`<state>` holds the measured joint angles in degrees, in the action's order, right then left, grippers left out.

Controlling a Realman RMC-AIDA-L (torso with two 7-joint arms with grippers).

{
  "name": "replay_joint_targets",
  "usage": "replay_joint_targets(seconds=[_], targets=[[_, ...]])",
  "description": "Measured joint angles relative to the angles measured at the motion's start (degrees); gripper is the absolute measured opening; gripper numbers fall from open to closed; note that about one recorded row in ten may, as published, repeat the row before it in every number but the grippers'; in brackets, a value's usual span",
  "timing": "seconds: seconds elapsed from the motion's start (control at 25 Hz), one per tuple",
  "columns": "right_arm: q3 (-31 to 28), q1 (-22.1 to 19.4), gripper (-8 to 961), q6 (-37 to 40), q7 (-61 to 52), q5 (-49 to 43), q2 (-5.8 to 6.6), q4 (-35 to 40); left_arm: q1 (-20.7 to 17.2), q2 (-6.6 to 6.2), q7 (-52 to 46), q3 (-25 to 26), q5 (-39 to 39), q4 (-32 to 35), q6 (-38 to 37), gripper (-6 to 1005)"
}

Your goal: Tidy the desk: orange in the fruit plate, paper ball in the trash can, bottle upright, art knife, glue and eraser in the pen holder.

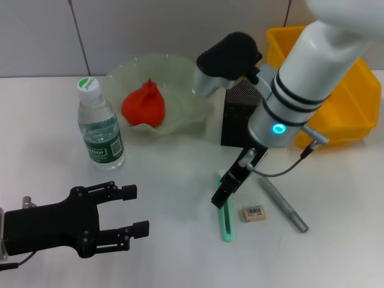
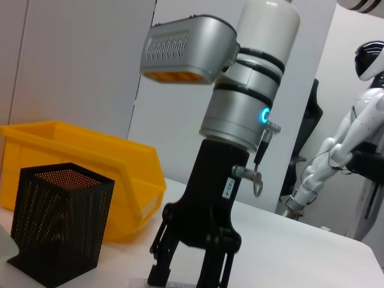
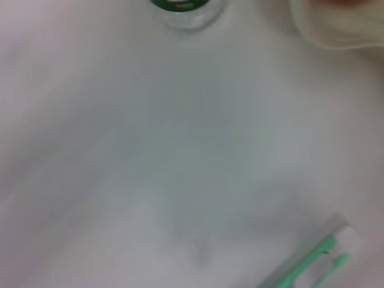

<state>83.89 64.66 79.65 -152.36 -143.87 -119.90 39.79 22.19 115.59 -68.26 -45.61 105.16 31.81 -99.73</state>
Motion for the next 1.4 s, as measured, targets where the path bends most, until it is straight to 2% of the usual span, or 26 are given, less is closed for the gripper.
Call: replay_joint_targets(seconds=[0.32,1.4], targets=[[4.25,0.18,758,-3.43,-0.48,2.85,0.0,-3.29,-0.04,-0.02,-0.03,0.0,-0.13,0.0,-0.25,788],[9.2,1.07,738,-6.75,-1.05,6.06,0.02,-6.75,-0.31,0.83,-0.03,-0.01,-0.21,0.0,-0.36,788]])
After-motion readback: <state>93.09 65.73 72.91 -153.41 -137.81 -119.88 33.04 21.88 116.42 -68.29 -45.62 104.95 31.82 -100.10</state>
